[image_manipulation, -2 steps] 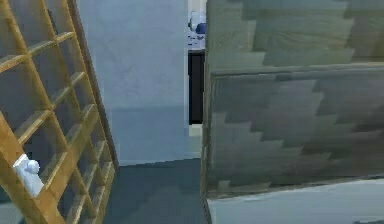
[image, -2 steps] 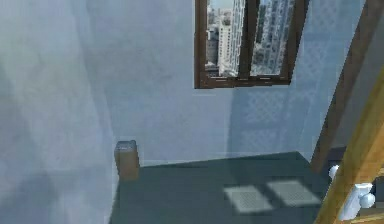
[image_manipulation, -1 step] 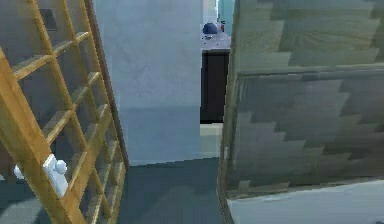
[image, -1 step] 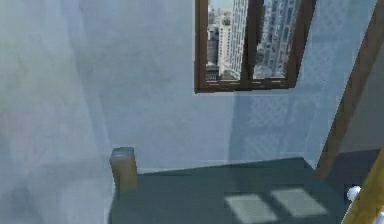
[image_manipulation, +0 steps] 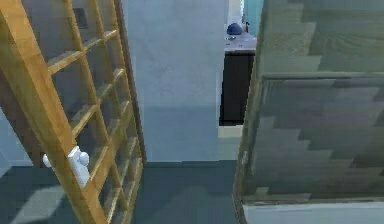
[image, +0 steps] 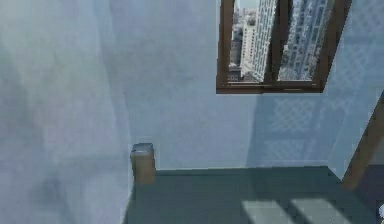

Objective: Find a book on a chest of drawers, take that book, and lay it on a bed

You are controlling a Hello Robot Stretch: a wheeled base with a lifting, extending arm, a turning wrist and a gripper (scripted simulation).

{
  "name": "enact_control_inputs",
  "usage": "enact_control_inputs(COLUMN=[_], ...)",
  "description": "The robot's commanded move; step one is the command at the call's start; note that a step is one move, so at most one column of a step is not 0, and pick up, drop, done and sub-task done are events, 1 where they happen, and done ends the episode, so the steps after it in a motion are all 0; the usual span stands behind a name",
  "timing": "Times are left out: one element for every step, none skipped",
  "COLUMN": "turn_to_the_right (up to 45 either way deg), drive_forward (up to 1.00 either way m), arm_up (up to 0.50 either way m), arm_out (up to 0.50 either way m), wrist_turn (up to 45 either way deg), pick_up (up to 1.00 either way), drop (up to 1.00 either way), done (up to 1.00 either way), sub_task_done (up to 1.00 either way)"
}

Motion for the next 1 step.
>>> enact_control_inputs(turn_to_the_right=[0.0], drive_forward=[0.45], arm_up=[0.0], arm_out=[0.0], wrist_turn=[0.0], pick_up=[0.0], drop=[0.0], done=[0.0], sub_task_done=[0.0])
